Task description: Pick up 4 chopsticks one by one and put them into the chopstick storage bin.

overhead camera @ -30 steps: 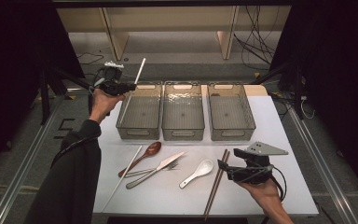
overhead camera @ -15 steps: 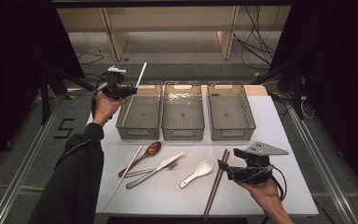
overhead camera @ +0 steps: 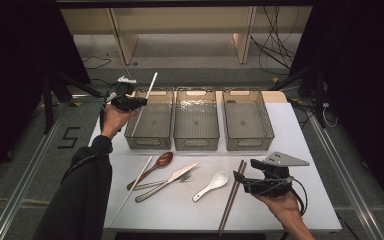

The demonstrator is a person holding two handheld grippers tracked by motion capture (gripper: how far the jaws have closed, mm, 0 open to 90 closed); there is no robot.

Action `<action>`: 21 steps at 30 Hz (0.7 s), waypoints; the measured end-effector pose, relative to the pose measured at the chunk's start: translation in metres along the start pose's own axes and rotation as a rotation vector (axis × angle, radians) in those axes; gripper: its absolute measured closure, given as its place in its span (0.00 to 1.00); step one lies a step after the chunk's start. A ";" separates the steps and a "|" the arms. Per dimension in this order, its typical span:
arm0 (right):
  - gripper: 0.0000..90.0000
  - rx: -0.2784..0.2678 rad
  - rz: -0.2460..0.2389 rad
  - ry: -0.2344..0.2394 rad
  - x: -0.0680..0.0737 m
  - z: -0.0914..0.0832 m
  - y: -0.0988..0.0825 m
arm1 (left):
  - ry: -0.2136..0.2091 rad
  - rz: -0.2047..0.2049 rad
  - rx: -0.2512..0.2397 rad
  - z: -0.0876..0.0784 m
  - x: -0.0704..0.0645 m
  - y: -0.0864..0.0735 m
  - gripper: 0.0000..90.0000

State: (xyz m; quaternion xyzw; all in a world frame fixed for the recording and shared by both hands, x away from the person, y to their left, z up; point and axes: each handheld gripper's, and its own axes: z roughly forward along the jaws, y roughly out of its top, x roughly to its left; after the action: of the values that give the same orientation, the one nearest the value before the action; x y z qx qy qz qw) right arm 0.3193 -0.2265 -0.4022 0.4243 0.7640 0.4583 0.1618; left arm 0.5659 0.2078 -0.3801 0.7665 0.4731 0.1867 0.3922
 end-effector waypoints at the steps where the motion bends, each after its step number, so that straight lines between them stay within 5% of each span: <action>1: 0.29 0.001 0.002 0.000 0.000 0.000 0.000 | -0.003 0.003 0.006 0.001 0.000 -0.001 0.93; 17: 0.29 0.000 0.002 0.001 0.000 0.000 0.000 | -0.002 -0.013 0.068 0.011 0.003 -0.011 0.91; 21: 0.29 0.000 0.002 0.001 0.000 0.000 0.000 | -0.008 -0.028 0.075 0.008 0.003 -0.012 0.82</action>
State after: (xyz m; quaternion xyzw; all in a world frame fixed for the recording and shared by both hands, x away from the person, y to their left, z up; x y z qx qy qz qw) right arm 0.3193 -0.2269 -0.4022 0.4249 0.7637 0.4585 0.1610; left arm 0.5660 0.2101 -0.3950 0.7747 0.4889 0.1601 0.3676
